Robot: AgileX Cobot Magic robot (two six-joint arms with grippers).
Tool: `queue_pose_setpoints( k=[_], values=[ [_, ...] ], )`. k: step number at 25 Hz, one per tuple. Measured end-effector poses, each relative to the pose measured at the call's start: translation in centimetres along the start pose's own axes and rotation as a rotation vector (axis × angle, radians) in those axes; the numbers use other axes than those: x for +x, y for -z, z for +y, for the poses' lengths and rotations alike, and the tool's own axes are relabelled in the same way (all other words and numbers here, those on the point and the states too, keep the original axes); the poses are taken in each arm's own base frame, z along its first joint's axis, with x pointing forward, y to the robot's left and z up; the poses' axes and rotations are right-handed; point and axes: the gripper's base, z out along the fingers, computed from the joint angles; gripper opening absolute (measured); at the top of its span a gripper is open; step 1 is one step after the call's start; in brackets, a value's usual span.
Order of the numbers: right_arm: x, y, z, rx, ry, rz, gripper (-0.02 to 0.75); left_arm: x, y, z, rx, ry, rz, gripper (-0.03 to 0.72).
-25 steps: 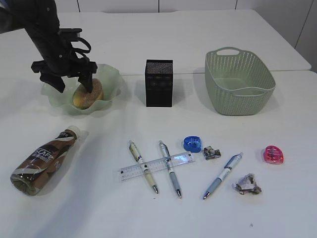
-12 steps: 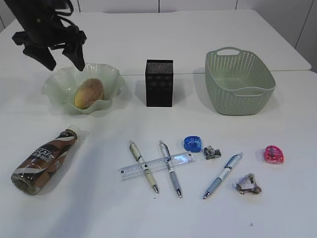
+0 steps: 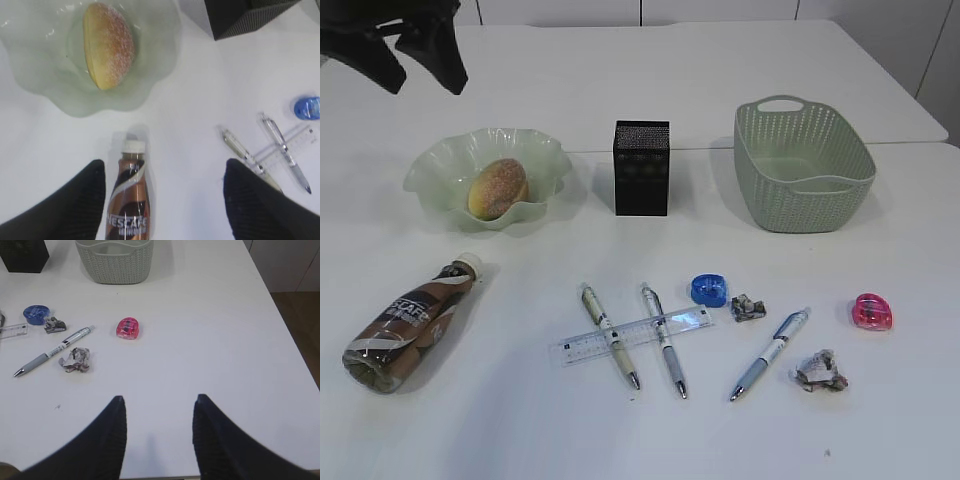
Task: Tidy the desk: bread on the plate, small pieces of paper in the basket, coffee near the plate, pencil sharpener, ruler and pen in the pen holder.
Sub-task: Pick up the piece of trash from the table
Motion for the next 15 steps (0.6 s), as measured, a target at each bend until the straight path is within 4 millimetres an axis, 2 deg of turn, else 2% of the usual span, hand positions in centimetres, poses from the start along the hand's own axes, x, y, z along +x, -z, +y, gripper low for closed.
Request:
queue_pose_setpoints(
  k=[7, 15],
  values=[
    [0.0, 0.0, 0.0, 0.0, 0.0, 0.0, 0.353, 6.4, 2.5, -1.6, 0.015, -0.043, 0.077, 0.501],
    [0.0, 0.0, 0.0, 0.0, 0.0, 0.0, 0.354, 15.2, 5.0, -0.7, -0.034, -0.064, 0.132, 0.49]
  ],
)
